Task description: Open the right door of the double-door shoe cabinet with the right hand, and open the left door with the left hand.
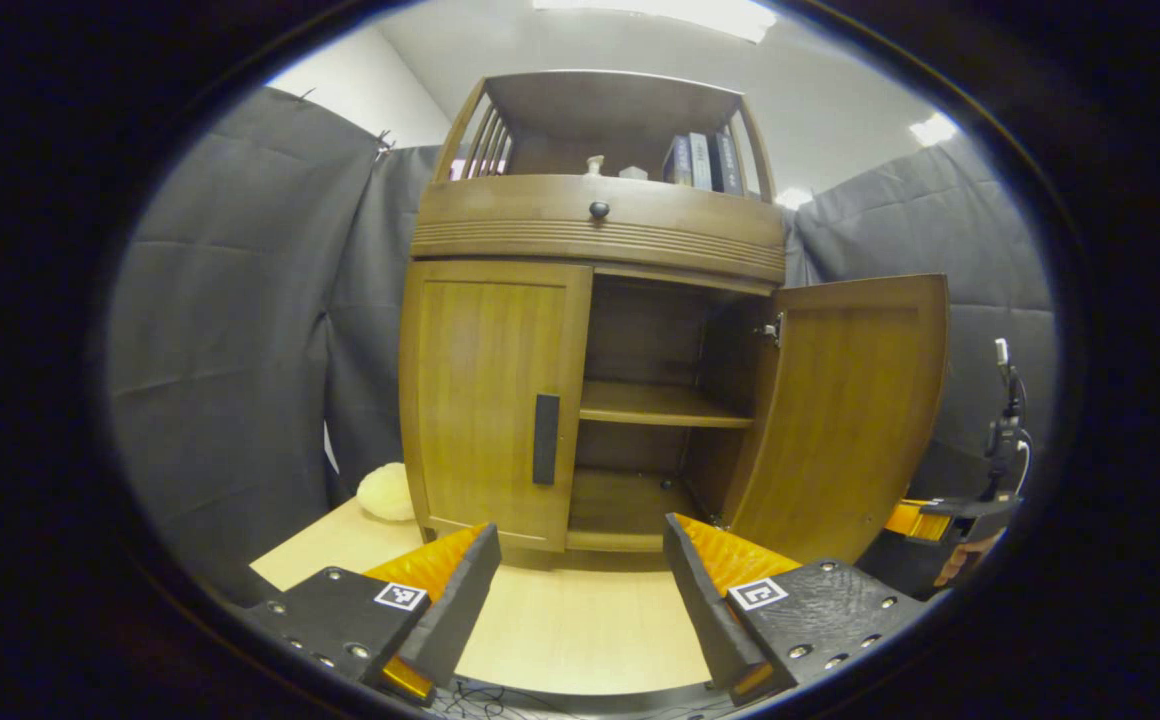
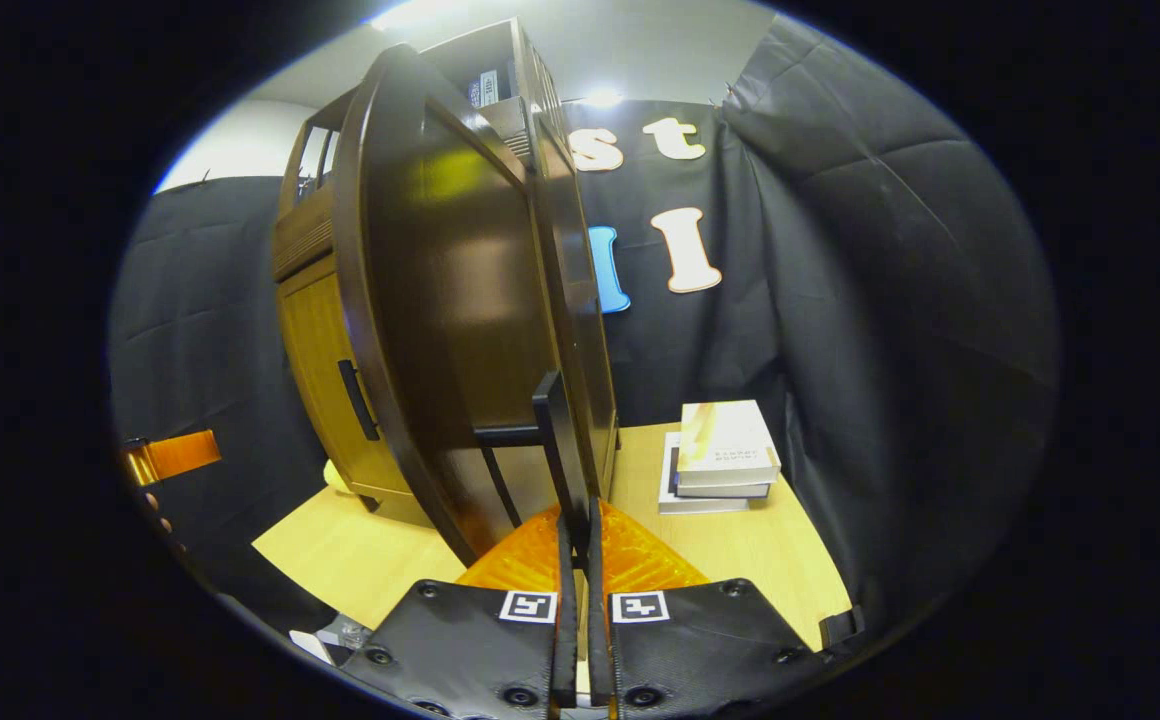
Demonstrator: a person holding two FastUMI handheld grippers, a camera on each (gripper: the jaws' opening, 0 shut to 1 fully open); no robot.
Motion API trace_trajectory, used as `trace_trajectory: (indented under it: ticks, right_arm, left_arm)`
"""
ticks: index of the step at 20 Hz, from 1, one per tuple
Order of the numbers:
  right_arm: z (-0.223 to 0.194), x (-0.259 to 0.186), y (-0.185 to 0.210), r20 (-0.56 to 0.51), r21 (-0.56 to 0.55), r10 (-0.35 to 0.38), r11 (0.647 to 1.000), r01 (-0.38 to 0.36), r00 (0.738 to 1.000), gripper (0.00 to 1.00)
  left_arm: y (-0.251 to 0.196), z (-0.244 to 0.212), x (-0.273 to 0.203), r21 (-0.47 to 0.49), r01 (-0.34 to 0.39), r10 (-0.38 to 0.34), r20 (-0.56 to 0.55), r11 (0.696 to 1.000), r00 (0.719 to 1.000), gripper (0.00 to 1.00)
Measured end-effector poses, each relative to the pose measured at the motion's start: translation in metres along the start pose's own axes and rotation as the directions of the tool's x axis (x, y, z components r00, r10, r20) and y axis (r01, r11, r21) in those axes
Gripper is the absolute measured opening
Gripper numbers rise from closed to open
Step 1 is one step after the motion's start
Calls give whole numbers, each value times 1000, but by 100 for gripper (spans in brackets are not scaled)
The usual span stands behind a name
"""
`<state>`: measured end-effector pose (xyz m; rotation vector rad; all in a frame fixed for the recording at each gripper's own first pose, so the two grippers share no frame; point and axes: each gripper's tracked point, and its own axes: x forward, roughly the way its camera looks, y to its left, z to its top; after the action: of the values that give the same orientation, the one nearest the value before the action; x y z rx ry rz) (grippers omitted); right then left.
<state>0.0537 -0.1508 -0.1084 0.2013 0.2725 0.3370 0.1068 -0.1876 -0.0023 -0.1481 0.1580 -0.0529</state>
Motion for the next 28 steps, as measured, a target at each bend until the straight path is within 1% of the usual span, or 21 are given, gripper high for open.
trace_trajectory:
  ticks: [3,4,5,6,8,10,11,13,16,19,20,21,22,23,24,25,26,27,28]
  right_arm:
    - [0,-1,0,-2,-36,9,999,-9,1000,6]
    - [-1,-2,0,-2,-35,7,999,-7,1000,3]
    - [-1,-2,-1,-4,-28,3,1000,-4,1000,6]
    - [-1,-3,0,-5,-19,-1,1000,1,1000,3]
    - [0,-3,0,-7,1,-19,1000,19,1000,3]
    - [-1,-5,-1,-8,-8,-41,999,40,999,3]
    - [-1,-7,-1,-6,-16,-53,998,52,999,7]
    - [-1,-15,0,-5,-23,-79,997,79,997,10]
    - [-3,-38,2,-7,-19,-134,991,134,991,0]
    - [-3,-60,11,-8,-31,-197,980,196,980,2]
    - [-6,-68,17,-8,-35,-216,976,216,976,0]
    - [-12,-76,26,-13,-43,-230,972,229,973,3]
    - [-18,-82,35,-23,-52,-241,970,239,970,0]
    - [-25,-85,46,-31,-59,-244,968,242,969,2]
    - [-29,-86,59,-35,-63,-245,968,242,969,2]
    - [-33,-87,73,-42,-65,-244,968,241,969,0]
    - [-35,-86,87,-47,-61,-245,968,242,968,2]
    - [-34,-83,100,-39,-53,-244,969,242,969,0]
    - [-29,-78,112,-24,-48,-242,969,240,970,0]
  left_arm:
    - [-8,1,-6,5,-4,4,-5,1000,1000,92]
    - [-8,1,-7,6,-5,5,-6,1000,1000,92]
    - [-8,1,-8,8,-5,5,-7,1000,1000,92]
    - [-7,1,-9,11,-3,3,-9,1000,1000,92]
    - [-6,2,-7,12,6,-6,-9,1000,1000,92]
    - [-3,5,-5,13,20,-20,-7,1000,1000,92]
    - [-1,9,-4,14,28,-28,0,1000,1000,92]
    - [4,12,-3,16,44,-45,8,999,999,92]
    - [16,11,2,21,78,-78,11,997,997,92]
    - [35,6,11,18,113,-113,-4,993,994,92]
    - [42,6,13,18,125,-125,-4,992,992,92]
    - [51,4,15,19,135,-135,-6,991,991,92]
    - [61,2,17,23,141,-141,-10,990,990,92]
    - [71,1,20,27,146,-146,-10,989,989,92]
    - [82,1,21,31,150,-150,-7,988,989,92]
    - [92,0,23,33,155,-155,-4,987,988,92]
    - [102,-1,24,33,161,-161,-5,986,987,92]
    - [112,-3,25,29,164,-164,-10,986,986,92]
    - [122,-2,26,17,165,-165,-12,986,986,92]
